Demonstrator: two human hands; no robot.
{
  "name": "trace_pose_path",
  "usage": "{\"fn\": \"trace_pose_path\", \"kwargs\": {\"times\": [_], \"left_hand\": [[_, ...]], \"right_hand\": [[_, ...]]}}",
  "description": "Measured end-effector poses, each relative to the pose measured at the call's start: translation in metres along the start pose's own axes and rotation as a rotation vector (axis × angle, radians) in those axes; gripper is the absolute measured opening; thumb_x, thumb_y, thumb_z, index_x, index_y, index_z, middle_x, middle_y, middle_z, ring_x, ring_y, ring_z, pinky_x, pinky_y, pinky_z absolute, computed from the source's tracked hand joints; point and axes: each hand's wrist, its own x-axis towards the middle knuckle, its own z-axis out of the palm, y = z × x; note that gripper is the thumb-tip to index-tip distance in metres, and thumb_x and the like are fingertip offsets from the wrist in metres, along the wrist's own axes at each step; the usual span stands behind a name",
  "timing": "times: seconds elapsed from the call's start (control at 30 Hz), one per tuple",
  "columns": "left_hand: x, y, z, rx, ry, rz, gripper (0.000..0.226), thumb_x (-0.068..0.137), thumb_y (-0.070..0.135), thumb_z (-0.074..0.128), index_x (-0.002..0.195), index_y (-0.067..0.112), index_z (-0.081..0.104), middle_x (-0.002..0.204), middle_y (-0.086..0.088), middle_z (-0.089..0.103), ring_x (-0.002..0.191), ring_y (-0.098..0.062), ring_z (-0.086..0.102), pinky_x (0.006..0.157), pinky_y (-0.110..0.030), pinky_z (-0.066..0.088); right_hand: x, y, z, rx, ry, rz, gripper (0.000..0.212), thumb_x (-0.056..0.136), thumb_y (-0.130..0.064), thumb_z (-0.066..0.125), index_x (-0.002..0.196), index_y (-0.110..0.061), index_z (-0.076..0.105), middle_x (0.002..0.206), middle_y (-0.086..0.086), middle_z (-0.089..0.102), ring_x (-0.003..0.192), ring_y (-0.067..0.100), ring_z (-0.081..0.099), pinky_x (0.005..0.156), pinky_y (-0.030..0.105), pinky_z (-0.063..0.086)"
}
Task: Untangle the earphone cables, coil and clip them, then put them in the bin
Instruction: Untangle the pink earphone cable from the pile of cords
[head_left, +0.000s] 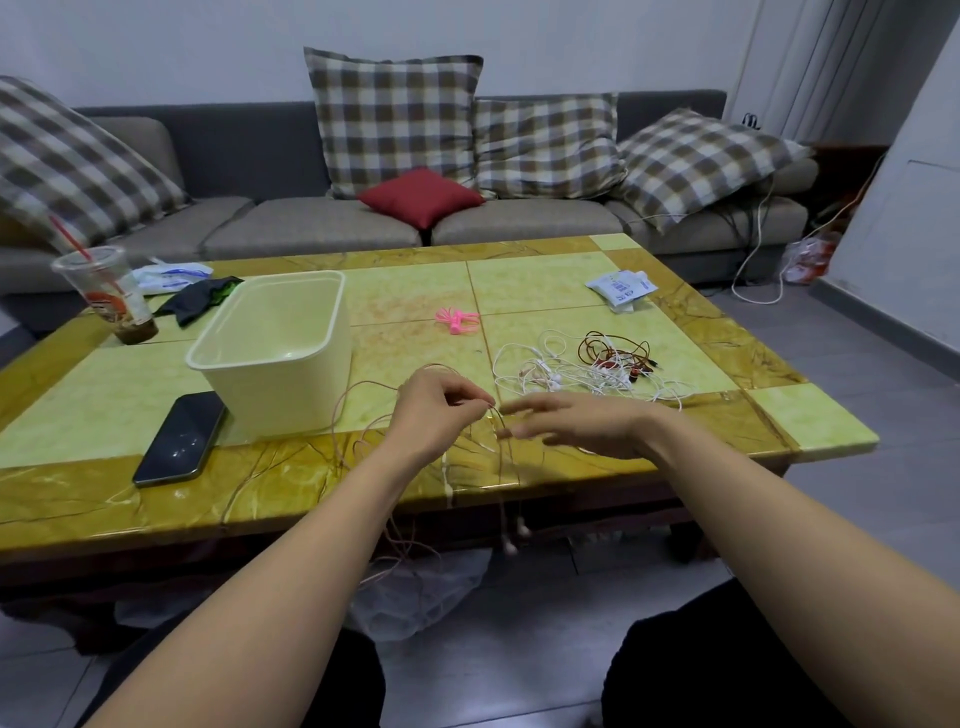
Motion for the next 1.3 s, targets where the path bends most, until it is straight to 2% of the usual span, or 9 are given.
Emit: {"fn": "trace_pose_path", "kwargs": {"times": [0.13, 0.2, 0.3, 0.5, 0.67, 0.77, 0.87, 1.03, 1.3], "left_hand": [[-0.001, 0.004, 0.007, -0.005, -0.053, 0.071, 0.005, 0.083, 0.018, 0.073, 0.081, 0.014, 0.076, 0.072, 0.007, 0.068, 0.072, -0.005, 0.063, 0.070, -0.027, 0.051], [0.001, 0.002, 0.005, -0.017, -0.036, 0.090, 0.004, 0.083, 0.017, 0.073, 0.080, 0.014, 0.075, 0.074, 0.000, 0.069, 0.071, -0.012, 0.064, 0.071, -0.033, 0.051], [0.002, -0.005, 0.000, 0.017, -0.039, 0.082, 0.002, 0.084, 0.018, 0.071, 0.084, 0.017, 0.073, 0.070, -0.008, 0.062, 0.063, -0.012, 0.052, 0.065, -0.030, 0.044], [0.002, -0.014, -0.008, 0.179, -0.041, -0.044, 0.018, 0.093, 0.025, 0.058, 0.089, 0.018, 0.074, 0.063, 0.005, 0.059, 0.055, -0.009, 0.051, 0.057, -0.026, 0.039], [0.005, -0.015, -0.007, 0.152, 0.071, -0.108, 0.022, 0.086, 0.021, 0.062, 0.108, 0.024, 0.063, 0.105, 0.003, 0.060, 0.097, -0.015, 0.053, 0.081, -0.033, 0.047], [0.003, 0.000, -0.005, 0.002, 0.194, 0.024, 0.007, 0.087, 0.021, 0.060, 0.088, 0.020, 0.067, 0.092, 0.002, 0.066, 0.086, -0.014, 0.057, 0.078, -0.031, 0.047], [-0.006, 0.011, 0.000, -0.202, 0.013, -0.075, 0.033, 0.098, 0.034, 0.046, 0.081, 0.021, 0.071, 0.083, -0.004, 0.073, 0.074, -0.015, 0.060, 0.074, -0.032, 0.045], [-0.007, 0.011, 0.007, -0.426, -0.264, -0.150, 0.047, 0.104, 0.045, 0.026, 0.120, 0.022, 0.063, 0.098, -0.006, 0.075, 0.097, -0.019, 0.069, 0.091, -0.039, 0.042], [-0.011, -0.014, -0.021, -0.323, -0.392, -0.161, 0.030, 0.103, 0.021, 0.044, 0.084, 0.006, 0.062, 0.070, -0.008, 0.065, 0.075, -0.025, 0.064, 0.077, -0.036, 0.055]], "right_hand": [[0.005, -0.007, 0.005, 0.197, -0.001, -0.214, 0.027, 0.101, -0.028, 0.052, 0.118, -0.008, 0.061, 0.085, 0.004, 0.066, 0.085, 0.016, 0.065, 0.101, 0.041, 0.047], [0.004, -0.008, 0.003, 0.195, 0.046, -0.146, 0.028, 0.102, -0.026, 0.049, 0.110, -0.004, 0.063, 0.061, -0.003, 0.045, 0.056, 0.010, 0.046, 0.076, 0.035, 0.056], [0.002, -0.008, -0.001, 0.162, 0.137, -0.093, 0.029, 0.103, -0.025, 0.048, 0.099, -0.005, 0.068, 0.056, -0.005, 0.032, 0.050, 0.008, 0.030, 0.051, 0.021, 0.037], [-0.003, -0.012, -0.007, 0.385, 0.213, -0.100, 0.023, 0.105, -0.017, 0.042, 0.102, -0.004, 0.061, 0.050, -0.003, 0.037, 0.041, 0.006, 0.027, 0.040, 0.018, 0.027], [-0.002, -0.023, 0.000, 0.530, 0.225, -0.076, 0.012, 0.104, -0.011, 0.042, 0.106, -0.005, 0.052, 0.060, 0.007, 0.064, 0.044, 0.011, 0.051, 0.047, 0.025, 0.049], [0.003, -0.032, 0.003, 0.714, 0.213, -0.117, 0.009, 0.105, -0.010, 0.040, 0.101, -0.007, 0.047, 0.074, 0.016, 0.072, 0.056, 0.016, 0.065, 0.058, 0.029, 0.058], [0.011, -0.036, 0.005, 0.763, 0.245, -0.220, 0.011, 0.103, -0.008, 0.043, 0.094, -0.007, 0.050, 0.087, 0.017, 0.074, 0.077, 0.022, 0.072, 0.076, 0.034, 0.061], [0.018, -0.038, 0.008, 0.680, 0.359, -0.347, 0.009, 0.097, -0.007, 0.055, 0.093, -0.005, 0.063, 0.090, 0.007, 0.073, 0.089, 0.014, 0.069, 0.084, 0.025, 0.055], [0.021, -0.020, -0.007, 0.539, 0.696, -0.186, 0.012, 0.093, -0.011, 0.060, 0.086, -0.006, 0.068, 0.087, 0.008, 0.070, 0.084, 0.017, 0.063, 0.075, 0.028, 0.051]]}}
